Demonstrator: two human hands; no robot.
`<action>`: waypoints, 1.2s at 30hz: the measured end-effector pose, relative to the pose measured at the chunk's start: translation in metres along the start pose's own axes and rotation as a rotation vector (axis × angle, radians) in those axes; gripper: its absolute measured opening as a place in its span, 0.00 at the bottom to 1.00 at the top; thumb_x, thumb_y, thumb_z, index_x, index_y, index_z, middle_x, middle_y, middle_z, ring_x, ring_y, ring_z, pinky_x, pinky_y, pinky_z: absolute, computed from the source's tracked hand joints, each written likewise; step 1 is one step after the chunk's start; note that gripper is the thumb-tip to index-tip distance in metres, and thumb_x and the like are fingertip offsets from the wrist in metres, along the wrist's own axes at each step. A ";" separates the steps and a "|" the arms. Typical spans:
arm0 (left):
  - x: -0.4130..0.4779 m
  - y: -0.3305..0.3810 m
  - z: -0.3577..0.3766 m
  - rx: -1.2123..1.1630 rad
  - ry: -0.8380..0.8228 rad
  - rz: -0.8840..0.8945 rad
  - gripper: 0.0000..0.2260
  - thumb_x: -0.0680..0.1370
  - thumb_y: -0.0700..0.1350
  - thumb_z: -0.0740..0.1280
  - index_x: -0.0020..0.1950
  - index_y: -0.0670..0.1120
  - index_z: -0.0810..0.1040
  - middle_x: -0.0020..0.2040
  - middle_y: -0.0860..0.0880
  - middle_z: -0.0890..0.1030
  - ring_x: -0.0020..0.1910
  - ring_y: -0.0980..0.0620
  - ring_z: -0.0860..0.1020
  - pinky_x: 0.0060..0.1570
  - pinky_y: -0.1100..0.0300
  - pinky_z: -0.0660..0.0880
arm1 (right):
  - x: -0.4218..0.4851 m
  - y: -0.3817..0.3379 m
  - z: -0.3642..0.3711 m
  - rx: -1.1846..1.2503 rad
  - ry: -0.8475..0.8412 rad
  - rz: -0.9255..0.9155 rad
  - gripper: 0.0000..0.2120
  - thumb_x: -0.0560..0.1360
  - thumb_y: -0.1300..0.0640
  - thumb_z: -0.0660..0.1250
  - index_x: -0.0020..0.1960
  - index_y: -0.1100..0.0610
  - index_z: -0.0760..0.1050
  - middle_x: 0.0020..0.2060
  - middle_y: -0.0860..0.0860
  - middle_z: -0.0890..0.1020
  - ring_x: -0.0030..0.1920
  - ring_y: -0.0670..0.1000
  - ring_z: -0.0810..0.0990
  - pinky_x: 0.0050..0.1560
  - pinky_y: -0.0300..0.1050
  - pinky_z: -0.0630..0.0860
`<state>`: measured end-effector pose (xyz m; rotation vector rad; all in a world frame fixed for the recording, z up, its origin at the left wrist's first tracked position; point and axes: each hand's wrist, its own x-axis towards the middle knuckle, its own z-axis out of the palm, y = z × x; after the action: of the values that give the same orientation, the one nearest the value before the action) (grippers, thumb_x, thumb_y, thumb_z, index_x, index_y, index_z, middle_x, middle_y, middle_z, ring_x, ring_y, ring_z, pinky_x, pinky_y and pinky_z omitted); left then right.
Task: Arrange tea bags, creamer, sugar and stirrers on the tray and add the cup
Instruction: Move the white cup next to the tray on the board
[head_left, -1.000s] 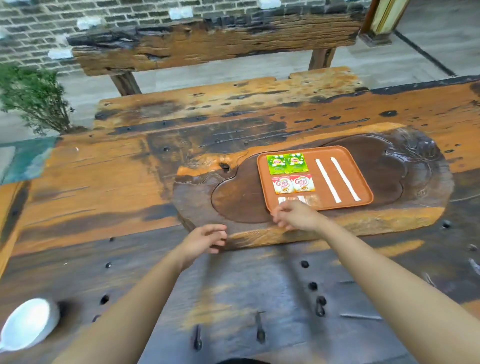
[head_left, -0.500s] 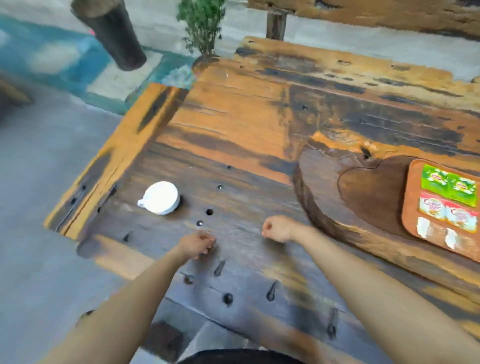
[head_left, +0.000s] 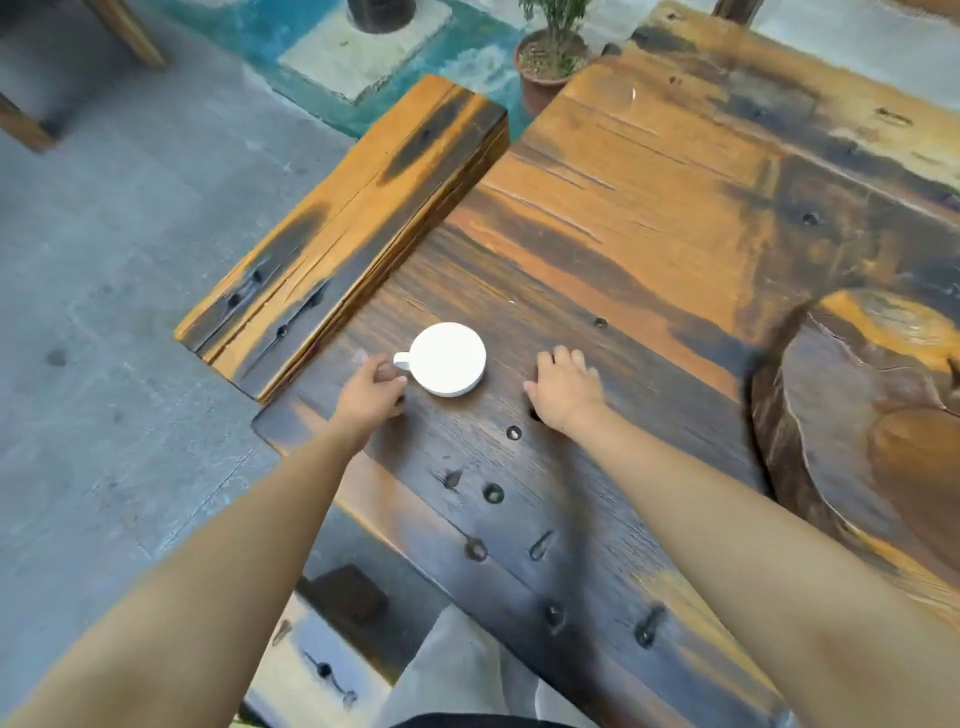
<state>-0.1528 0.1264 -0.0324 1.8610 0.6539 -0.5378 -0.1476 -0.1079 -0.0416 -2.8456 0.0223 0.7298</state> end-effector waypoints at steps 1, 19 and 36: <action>0.005 0.004 0.000 -0.060 -0.022 0.006 0.22 0.79 0.42 0.60 0.72 0.45 0.61 0.60 0.44 0.71 0.56 0.45 0.75 0.52 0.54 0.76 | 0.004 -0.001 0.004 -0.020 0.023 0.013 0.24 0.79 0.48 0.54 0.71 0.59 0.60 0.71 0.58 0.63 0.70 0.59 0.60 0.67 0.56 0.62; 0.024 -0.010 0.002 -0.365 -0.400 0.019 0.08 0.80 0.38 0.57 0.42 0.42 0.72 0.50 0.39 0.78 0.50 0.46 0.78 0.52 0.61 0.77 | 0.009 0.024 0.075 -0.050 0.265 0.016 0.31 0.79 0.40 0.46 0.77 0.52 0.45 0.77 0.52 0.49 0.77 0.54 0.46 0.75 0.58 0.43; -0.023 0.066 0.137 -0.141 -0.777 0.169 0.07 0.79 0.39 0.59 0.41 0.43 0.72 0.47 0.41 0.80 0.41 0.55 0.84 0.49 0.64 0.80 | -0.101 0.155 0.099 -0.060 0.190 -0.048 0.26 0.80 0.43 0.49 0.76 0.45 0.47 0.77 0.46 0.51 0.77 0.50 0.44 0.74 0.55 0.40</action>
<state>-0.1360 -0.0262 -0.0213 1.3973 0.0125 -0.9941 -0.2929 -0.2439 -0.1083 -2.9511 -0.0400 0.4556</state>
